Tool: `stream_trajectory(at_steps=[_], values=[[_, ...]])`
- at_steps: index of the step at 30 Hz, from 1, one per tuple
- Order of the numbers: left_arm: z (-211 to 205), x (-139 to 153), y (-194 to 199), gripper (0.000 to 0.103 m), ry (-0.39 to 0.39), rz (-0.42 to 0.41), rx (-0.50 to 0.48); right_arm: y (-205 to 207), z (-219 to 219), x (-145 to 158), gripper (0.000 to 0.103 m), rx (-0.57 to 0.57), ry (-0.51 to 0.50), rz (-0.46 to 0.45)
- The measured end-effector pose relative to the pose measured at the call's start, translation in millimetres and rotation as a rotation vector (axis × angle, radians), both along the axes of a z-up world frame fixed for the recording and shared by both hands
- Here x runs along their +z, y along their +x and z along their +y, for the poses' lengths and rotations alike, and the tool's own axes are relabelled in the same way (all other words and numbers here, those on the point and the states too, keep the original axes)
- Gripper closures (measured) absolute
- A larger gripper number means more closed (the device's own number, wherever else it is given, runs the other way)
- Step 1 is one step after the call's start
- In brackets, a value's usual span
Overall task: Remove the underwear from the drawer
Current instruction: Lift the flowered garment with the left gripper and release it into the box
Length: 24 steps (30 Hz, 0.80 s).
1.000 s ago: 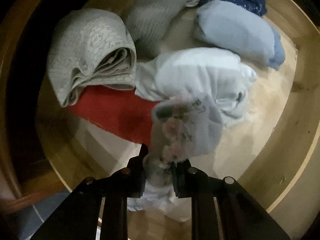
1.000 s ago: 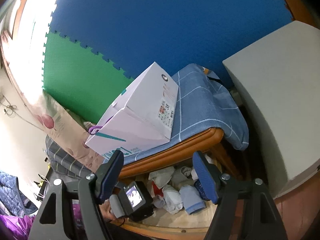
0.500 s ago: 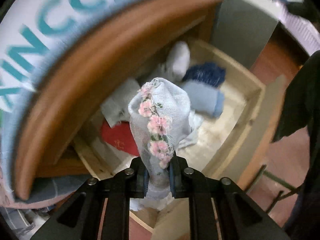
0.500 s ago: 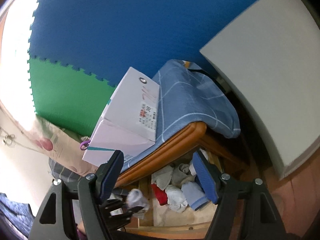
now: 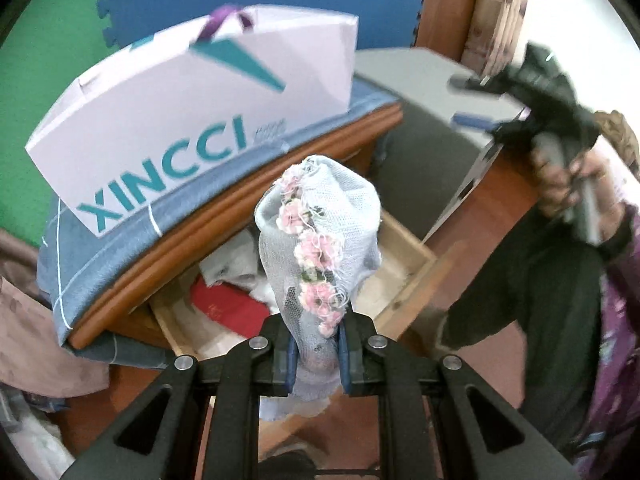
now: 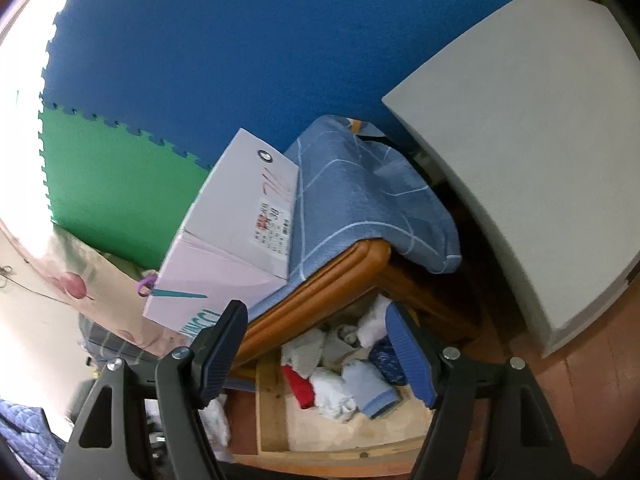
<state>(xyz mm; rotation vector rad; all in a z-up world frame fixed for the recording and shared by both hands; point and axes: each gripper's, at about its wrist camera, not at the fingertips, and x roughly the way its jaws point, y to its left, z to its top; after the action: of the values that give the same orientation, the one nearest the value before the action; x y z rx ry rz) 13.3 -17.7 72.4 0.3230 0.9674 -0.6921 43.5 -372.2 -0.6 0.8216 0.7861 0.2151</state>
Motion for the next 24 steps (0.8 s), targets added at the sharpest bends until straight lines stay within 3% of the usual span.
stream_trajectory(at_steps=[8, 19, 24], values=[[-4.1, 60.8, 0.1, 0.089, -0.115, 0.006, 0.017, -0.3, -14.8, -10.0, 0.03, -0.028, -0.02, 0.113], [0.4, 138.3, 44.2, 0.089, -0.26, -0.03, 0.112, -17.7, -29.9, 6.4, 0.029, -0.031, 0.01, 0.025], [-1.2, 181.9, 86.1, 0.088, -0.303, -0.112, 0.185, -16.1, -25.2, 7.8, 0.03, -0.012, -0.008, 0.014]])
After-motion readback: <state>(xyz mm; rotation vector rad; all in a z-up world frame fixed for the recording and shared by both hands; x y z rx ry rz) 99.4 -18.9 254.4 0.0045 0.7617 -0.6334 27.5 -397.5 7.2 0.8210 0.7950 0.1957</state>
